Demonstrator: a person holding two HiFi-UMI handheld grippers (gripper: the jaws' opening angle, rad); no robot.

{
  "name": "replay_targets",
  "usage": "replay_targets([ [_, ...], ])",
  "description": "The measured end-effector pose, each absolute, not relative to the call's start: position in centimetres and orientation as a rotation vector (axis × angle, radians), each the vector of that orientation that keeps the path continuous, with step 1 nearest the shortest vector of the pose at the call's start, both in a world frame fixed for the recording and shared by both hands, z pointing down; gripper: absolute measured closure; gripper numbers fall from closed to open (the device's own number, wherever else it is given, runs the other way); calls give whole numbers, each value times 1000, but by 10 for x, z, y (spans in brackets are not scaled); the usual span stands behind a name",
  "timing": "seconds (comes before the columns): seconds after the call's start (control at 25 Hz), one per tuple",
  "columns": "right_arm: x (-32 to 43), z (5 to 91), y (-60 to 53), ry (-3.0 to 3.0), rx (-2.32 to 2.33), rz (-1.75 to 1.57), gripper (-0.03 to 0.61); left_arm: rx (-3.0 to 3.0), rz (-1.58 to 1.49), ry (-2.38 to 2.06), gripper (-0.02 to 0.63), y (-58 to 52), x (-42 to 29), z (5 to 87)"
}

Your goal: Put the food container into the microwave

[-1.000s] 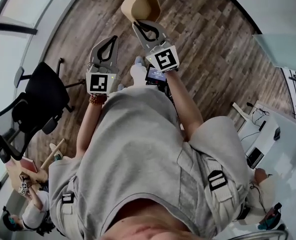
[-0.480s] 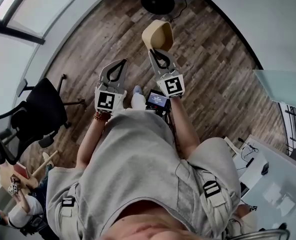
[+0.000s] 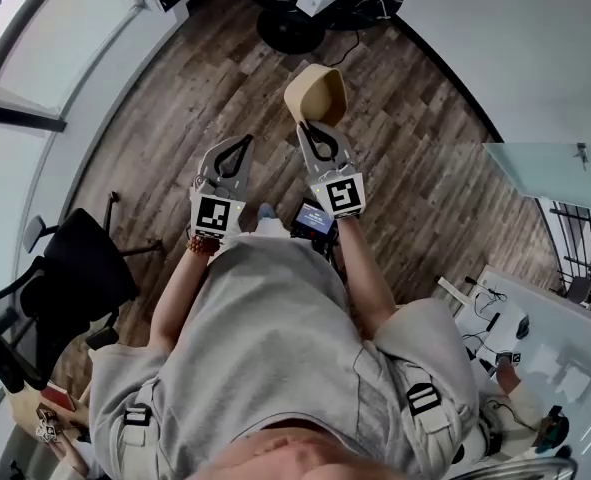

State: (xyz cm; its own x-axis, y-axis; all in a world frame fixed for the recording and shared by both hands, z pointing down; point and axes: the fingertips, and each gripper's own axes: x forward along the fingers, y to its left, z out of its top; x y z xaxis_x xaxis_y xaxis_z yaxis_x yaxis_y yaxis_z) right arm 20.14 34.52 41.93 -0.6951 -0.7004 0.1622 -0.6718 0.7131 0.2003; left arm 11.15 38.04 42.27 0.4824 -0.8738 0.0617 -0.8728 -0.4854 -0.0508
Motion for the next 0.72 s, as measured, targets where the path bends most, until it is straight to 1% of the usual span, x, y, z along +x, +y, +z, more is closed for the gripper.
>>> replay_targets([
  [0.12,188,412,310,-2617,1148,-160,551,-2762,-87,1510,612,346,98,412],
  [0.24,162,389,270,-2608,1222,-208,551,-2761,-91,1420,612,314,64,396],
  [0.48,128,368,230,-2551,1298,-278,551,-2734,-18,1435,612,258,6,380],
  [0.6,121,357,212,-2523,1304,-313,552,-2754,26,1404,612,238,1,371],
  [0.72,107,356,196,-2518,1296,-298,552,-2781,-18,1367,612,228,-5,373],
])
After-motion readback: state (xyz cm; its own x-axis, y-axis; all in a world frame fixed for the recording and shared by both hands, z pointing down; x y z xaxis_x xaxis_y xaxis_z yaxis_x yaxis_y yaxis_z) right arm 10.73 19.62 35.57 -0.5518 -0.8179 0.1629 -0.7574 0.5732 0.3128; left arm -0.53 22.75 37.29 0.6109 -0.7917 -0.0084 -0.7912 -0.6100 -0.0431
